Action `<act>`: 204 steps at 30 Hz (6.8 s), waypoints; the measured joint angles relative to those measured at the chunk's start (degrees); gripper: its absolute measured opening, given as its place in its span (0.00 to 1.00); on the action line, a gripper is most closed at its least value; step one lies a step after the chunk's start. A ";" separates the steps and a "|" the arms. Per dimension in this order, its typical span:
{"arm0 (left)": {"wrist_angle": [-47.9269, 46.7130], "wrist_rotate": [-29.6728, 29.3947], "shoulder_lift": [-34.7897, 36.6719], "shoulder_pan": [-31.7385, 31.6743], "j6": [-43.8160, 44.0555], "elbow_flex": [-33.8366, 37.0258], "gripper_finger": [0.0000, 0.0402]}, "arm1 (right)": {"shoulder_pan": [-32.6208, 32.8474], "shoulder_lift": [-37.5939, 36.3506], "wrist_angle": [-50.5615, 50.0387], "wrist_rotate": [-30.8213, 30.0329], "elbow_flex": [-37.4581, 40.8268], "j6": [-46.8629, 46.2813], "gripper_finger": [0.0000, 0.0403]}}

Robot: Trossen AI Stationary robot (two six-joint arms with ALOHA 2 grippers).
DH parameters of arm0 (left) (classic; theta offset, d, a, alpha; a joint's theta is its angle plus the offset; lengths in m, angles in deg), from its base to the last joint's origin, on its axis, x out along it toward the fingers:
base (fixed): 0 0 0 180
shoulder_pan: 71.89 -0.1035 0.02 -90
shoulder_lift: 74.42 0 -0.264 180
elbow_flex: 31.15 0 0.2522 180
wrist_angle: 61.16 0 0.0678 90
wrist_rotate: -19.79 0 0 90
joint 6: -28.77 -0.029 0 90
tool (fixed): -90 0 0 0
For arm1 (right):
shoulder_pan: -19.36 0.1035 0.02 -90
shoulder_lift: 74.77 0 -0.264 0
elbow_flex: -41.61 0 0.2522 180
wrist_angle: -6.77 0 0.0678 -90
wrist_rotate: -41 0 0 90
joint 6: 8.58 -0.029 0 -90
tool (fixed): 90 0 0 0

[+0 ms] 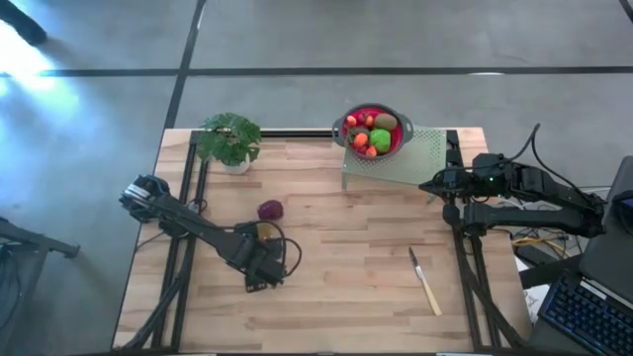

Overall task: Pick & Place Fruit
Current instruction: Put the red apple into the strainer bowl on the shelf

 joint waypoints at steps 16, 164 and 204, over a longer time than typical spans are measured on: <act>6.88 2.48 -0.04 -0.02 0.15 6.28 1.00 | 0.00 0.02 0.00 0.00 0.00 0.00 0.03; 90.19 -0.59 0.61 -18.18 -24.92 3.28 0.91 | 53.27 39.47 45.08 -65.94 -1.89 25.81 0.92; 94.97 2.12 0.79 -18.56 -24.95 3.24 0.91 | 52.76 40.23 54.05 -68.12 -5.14 15.52 0.98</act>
